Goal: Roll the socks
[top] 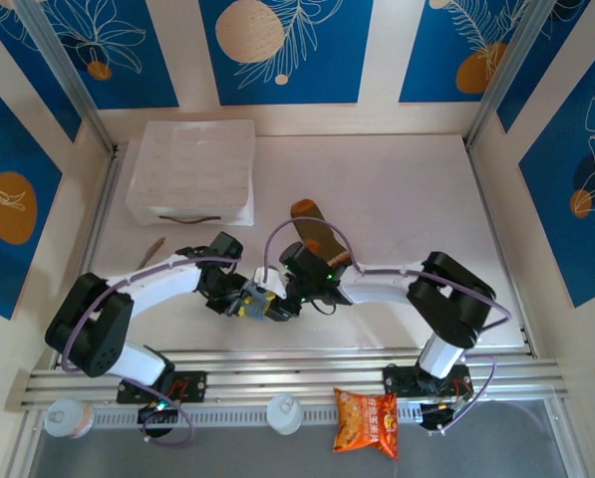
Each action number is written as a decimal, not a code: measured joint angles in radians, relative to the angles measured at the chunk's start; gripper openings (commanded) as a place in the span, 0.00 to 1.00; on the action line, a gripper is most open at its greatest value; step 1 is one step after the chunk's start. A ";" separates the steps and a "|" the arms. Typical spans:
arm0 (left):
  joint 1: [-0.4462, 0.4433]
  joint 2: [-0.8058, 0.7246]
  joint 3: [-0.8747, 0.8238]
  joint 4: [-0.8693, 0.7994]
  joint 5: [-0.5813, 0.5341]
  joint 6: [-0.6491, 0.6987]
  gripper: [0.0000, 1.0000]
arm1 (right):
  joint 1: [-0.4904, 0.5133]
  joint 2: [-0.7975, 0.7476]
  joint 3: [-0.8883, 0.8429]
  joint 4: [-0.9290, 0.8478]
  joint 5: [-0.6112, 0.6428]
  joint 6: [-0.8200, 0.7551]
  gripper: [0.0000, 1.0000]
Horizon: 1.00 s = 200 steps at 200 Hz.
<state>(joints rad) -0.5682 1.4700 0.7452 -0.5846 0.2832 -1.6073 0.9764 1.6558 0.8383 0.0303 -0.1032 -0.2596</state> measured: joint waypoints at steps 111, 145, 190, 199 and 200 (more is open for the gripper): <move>-0.001 0.098 0.103 -0.108 0.001 -0.010 0.00 | 0.183 0.077 0.023 0.067 0.382 -0.124 0.40; -0.001 0.098 0.104 -0.108 0.000 -0.010 0.02 | 0.195 0.109 0.053 0.040 0.423 -0.115 0.20; 0.005 0.034 0.066 -0.097 -0.059 -0.023 0.56 | 0.195 0.135 0.080 0.043 0.432 -0.031 0.00; 0.010 0.004 0.051 -0.099 -0.066 -0.019 0.66 | 0.192 0.136 0.077 0.051 0.420 -0.004 0.00; 0.011 -0.002 0.048 -0.100 -0.069 -0.020 0.66 | 0.191 0.136 0.077 0.052 0.418 -0.002 0.00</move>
<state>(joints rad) -0.5568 1.4677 0.7933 -0.6849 0.2138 -1.6272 1.1671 1.7920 0.9154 0.0826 0.3153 -0.2619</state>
